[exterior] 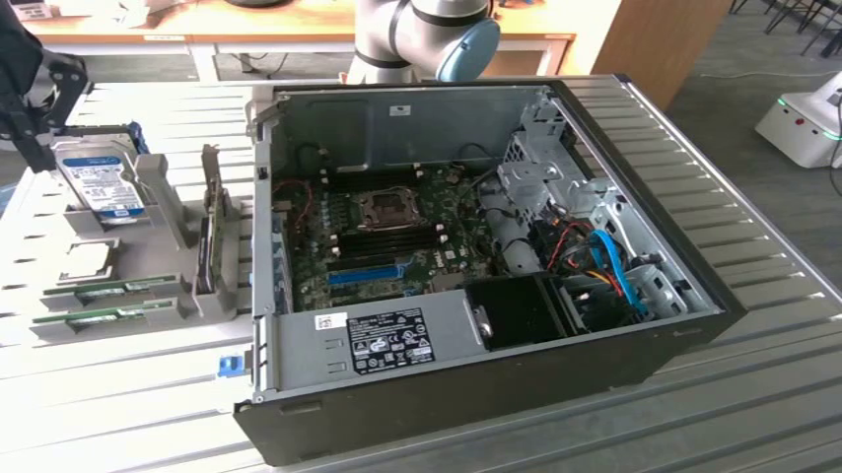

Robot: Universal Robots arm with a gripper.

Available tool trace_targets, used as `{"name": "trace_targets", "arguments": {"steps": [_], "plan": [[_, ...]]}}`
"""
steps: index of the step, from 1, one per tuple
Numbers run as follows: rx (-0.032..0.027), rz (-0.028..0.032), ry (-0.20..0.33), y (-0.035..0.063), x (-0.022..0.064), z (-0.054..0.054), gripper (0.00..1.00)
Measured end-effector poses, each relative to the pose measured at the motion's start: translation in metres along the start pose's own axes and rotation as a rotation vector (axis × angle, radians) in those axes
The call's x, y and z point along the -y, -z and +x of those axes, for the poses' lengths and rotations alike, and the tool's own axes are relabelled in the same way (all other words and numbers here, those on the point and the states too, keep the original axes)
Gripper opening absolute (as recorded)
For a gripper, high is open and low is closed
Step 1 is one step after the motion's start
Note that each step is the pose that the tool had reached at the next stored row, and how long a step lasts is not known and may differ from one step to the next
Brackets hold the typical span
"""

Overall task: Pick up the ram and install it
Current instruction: 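Pick up the ram and move it above insertion slot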

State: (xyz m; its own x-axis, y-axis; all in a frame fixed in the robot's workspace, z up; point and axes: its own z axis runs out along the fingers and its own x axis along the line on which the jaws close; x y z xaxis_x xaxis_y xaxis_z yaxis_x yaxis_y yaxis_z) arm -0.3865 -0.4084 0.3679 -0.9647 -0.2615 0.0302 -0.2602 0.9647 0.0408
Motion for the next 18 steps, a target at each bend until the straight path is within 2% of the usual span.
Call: {"name": "trace_targets", "arguments": {"steps": [18], "plan": [[-0.0107, 0.0080, 0.262, -0.0007, 0.0000, 0.0000, 0.11]]}}
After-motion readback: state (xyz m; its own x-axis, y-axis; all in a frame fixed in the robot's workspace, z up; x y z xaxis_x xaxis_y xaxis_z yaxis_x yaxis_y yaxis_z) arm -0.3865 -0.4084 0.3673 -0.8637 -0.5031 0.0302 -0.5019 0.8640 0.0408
